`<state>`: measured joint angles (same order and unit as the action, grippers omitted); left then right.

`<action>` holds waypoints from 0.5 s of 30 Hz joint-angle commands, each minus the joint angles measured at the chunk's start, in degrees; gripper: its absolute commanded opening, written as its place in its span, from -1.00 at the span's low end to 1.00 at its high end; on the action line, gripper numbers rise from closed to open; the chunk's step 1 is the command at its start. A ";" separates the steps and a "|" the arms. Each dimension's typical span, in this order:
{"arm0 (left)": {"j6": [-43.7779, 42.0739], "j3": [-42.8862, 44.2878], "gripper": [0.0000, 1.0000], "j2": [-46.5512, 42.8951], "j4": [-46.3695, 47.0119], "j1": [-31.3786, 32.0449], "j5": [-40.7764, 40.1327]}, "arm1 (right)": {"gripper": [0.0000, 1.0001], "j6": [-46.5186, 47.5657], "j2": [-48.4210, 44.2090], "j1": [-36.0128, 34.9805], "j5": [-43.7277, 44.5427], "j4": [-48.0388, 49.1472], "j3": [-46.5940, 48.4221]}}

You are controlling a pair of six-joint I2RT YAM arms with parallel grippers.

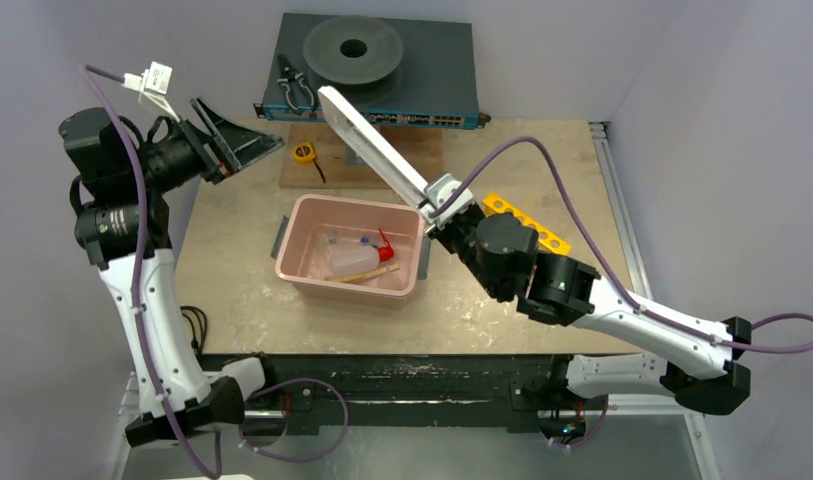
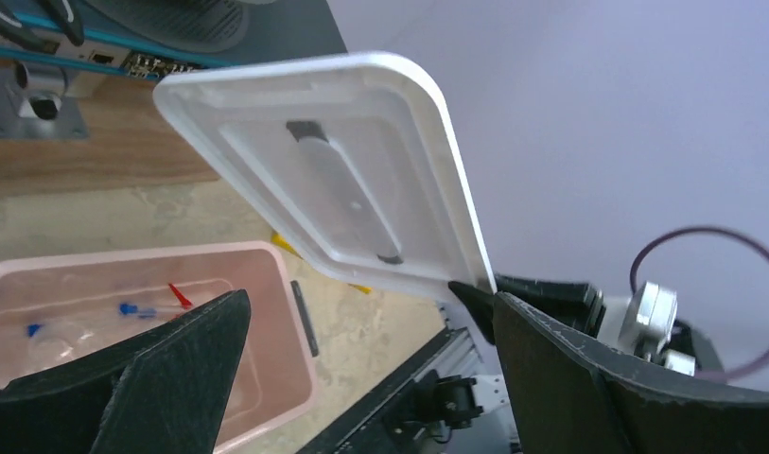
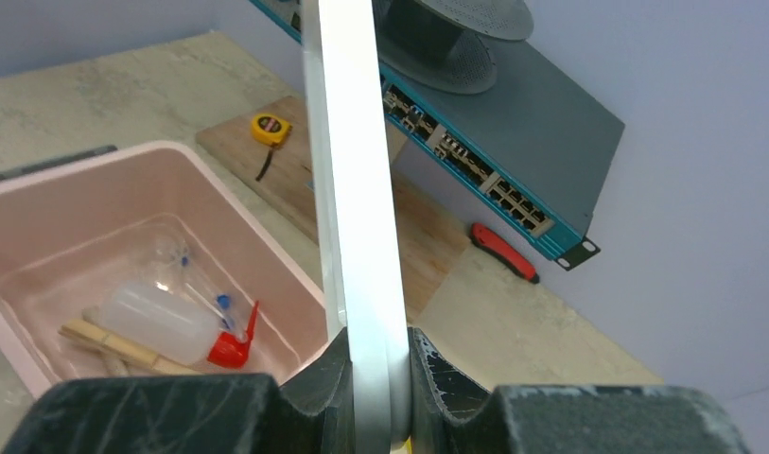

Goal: Organize the chemistry lab equipment

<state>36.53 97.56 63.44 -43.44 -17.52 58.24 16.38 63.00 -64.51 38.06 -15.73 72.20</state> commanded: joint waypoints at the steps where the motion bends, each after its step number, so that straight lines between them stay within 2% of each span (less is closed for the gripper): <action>1: 14.53 -2.37 1.00 1.99 8.31 -1.33 6.79 | -1.00 9.82 1.26 -7.96 10.51 6.90 -2.08; 6: 5.34 -2.75 1.00 1.30 -1.90 -1.34 0.14 | -1.00 19.50 5.24 -12.67 19.25 14.64 -4.60; 12: -1.51 -5.05 1.00 2.45 -7.93 -2.39 -2.74 | -1.00 29.00 7.20 -14.79 22.88 22.64 -8.28; 15: -5.79 -5.33 1.00 3.71 -12.03 -3.15 -3.66 | -1.00 30.95 9.19 -15.63 23.68 23.20 -9.65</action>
<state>37.39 93.01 65.69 -49.47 -19.38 56.77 40.51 71.77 -79.02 56.71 -1.45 63.26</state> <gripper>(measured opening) 0.998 0.169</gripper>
